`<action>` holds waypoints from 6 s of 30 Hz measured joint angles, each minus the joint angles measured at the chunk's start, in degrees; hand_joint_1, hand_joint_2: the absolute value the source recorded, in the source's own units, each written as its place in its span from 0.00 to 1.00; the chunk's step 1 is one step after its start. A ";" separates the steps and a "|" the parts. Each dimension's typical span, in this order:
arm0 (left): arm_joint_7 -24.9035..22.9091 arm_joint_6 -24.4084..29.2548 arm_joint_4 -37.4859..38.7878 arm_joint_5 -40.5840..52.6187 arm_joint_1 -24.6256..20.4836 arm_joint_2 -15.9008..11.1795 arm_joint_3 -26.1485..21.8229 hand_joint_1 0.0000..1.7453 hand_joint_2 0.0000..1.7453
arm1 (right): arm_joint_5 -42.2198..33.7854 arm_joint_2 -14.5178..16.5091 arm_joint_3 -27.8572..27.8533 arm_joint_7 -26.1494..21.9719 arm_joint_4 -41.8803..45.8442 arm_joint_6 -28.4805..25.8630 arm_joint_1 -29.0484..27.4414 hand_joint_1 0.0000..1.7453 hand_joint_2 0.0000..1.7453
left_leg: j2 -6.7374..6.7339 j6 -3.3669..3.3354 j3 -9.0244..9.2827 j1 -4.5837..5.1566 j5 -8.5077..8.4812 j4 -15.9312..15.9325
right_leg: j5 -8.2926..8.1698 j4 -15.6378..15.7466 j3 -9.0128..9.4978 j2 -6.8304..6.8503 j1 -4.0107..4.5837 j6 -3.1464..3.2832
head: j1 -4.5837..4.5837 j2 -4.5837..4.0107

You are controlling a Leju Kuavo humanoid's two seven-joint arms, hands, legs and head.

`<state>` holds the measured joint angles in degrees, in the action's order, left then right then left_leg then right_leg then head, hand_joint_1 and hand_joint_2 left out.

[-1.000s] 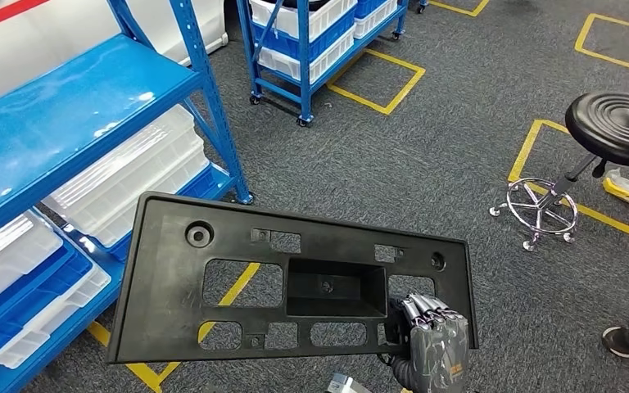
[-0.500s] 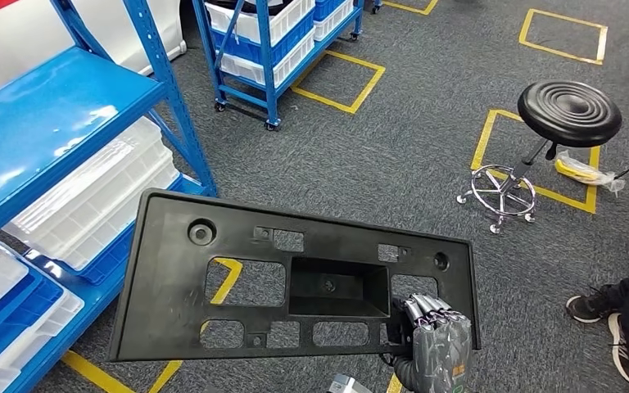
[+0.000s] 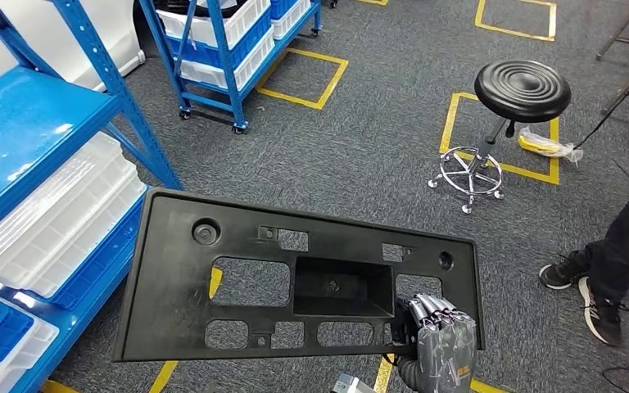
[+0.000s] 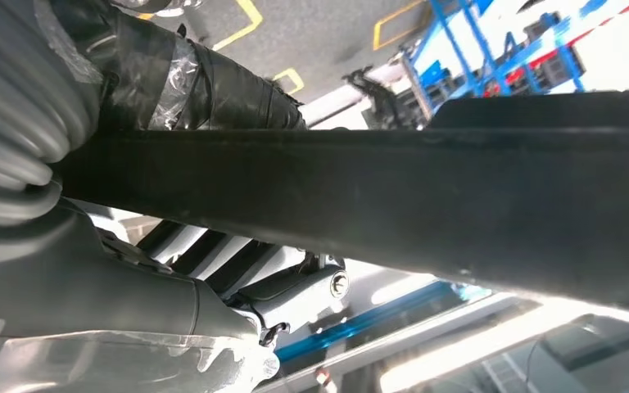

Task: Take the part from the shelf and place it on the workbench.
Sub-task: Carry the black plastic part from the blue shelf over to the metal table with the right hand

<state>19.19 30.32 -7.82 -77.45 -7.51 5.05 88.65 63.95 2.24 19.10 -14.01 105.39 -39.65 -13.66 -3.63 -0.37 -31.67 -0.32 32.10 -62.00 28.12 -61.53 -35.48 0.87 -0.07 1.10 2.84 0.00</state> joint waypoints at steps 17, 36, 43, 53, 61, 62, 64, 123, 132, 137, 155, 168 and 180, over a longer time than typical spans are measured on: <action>0.24 0.02 0.02 -0.30 0.12 -0.15 0.06 0.00 1.00 | -0.17 0.10 -1.23 -0.74 0.46 -0.02 -0.65 1.00 1.00 | 4.87 -1.46 -0.24 -0.81 -2.97 2.30 | 2.47 -5.16 -2.89 -2.92 -0.44 -2.24 | 0.14 0.00; 0.69 -1.01 0.04 -0.43 0.41 -0.20 0.24 0.00 1.00 | 0.05 0.25 -2.47 -0.73 1.51 -0.01 -1.63 1.00 1.00 | 3.08 0.52 -6.17 -0.35 4.51 -12.32 | -0.78 2.38 1.86 -2.80 -0.11 0.37 | 0.08 0.00; 0.35 -0.83 0.04 -0.48 0.29 -0.20 0.24 0.00 1.00 | 0.29 0.27 -2.67 -0.73 1.68 -0.01 -1.85 1.00 1.00 | 7.39 -0.32 -0.56 -0.53 -2.79 1.85 | -0.53 1.05 0.84 -7.27 -0.40 -1.44 | 0.10 0.00; 0.22 -0.71 0.07 -0.91 0.40 -0.26 0.26 0.00 1.00 | 0.42 0.27 -3.11 -0.91 2.08 -0.02 -2.42 1.00 1.00 | 0.38 -2.12 0.05 -0.17 -3.19 3.09 | 3.43 -10.16 -4.66 -0.94 -0.34 -2.64 | 0.34 0.00; 0.17 -0.73 0.07 -0.94 0.09 -0.14 0.40 0.00 1.00 | 0.45 0.42 -3.46 -1.18 2.94 -0.02 -2.92 1.00 1.00 | -1.48 -0.27 0.68 0.27 -1.35 1.86 | -0.87 2.79 1.97 0.48 0.67 -0.17 | 0.27 0.00; 0.17 -0.73 0.07 -0.95 0.06 -0.13 0.42 0.00 1.00 | 0.47 0.54 -3.54 -1.31 3.06 -0.02 -3.01 1.00 1.00 | -0.07 0.01 -0.15 0.21 -0.11 -0.14 | -1.04 3.13 2.23 -0.02 0.40 0.10 | 0.26 0.00; 0.17 -0.75 0.07 -1.01 0.17 -0.14 0.43 0.00 1.00 | 0.49 0.79 -3.67 -1.61 3.21 -0.02 -3.11 1.00 1.00 | 2.50 0.31 -3.42 0.01 3.23 -6.85 | -1.08 3.18 2.33 -1.09 0.24 0.42 | 0.24 0.00; 0.78 -0.14 0.11 -1.03 -0.02 0.24 0.46 0.00 1.00 | -1.95 3.17 -10.97 -4.97 6.95 -0.08 -6.25 1.00 1.00 | -0.03 0.02 1.74 -0.10 0.50 1.00 | -1.60 3.41 2.11 0.10 0.04 -0.25 | 0.32 0.00; 0.79 -0.14 0.11 -1.03 0.39 0.20 0.46 0.00 1.00 | -1.18 3.40 -11.33 -4.95 6.97 -0.07 -6.17 1.00 1.00 | 6.92 -0.15 -1.27 -0.60 -2.88 0.19 | -0.91 2.22 2.16 -6.27 -0.23 -0.57 | 0.26 0.00; 0.70 -0.14 0.12 -0.87 0.25 0.21 0.46 0.00 1.00 | -0.93 3.40 -11.37 -4.85 6.99 -0.08 -5.96 1.00 1.00 | 6.24 -1.81 -0.06 -0.67 -3.60 3.06 | -0.76 1.48 1.10 -7.09 -0.44 -2.31 | 0.37 0.00; 0.66 -0.27 0.13 0.21 -0.27 0.41 0.46 0.00 1.00 | 3.65 2.23 -8.39 -2.53 6.38 -0.06 -3.91 1.00 1.00 | 1.61 0.11 0.24 -0.53 0.11 0.13 | -1.63 4.29 3.16 -0.22 -0.61 -0.41 | 0.48 0.00; 0.49 -0.66 0.13 0.40 0.18 0.27 0.46 0.00 1.00 | 4.50 1.74 -7.32 -2.30 5.71 -0.06 -3.30 1.00 1.00 | 3.71 -1.66 -0.90 -0.21 -4.52 3.24 | 0.36 2.56 3.44 -2.09 -0.13 -1.85 | 0.48 0.00; 4.16 -6.65 0.13 1.77 0.22 0.13 0.46 0.00 1.00 | 2.36 0.52 -6.85 -2.14 5.03 -0.06 -3.17 1.00 1.00 | 3.08 -1.42 0.17 -0.34 -3.96 3.67 | -0.89 2.43 2.39 -0.67 -0.83 -2.77 | 0.64 0.00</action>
<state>23.35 23.68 -7.69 -75.68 -7.29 5.19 89.11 66.31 2.76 12.26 -16.15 110.43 -39.71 -16.83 -0.55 -1.79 -31.51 -0.66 28.14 -58.33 27.23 -59.10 -33.08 0.20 -0.90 -1.67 3.49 0.00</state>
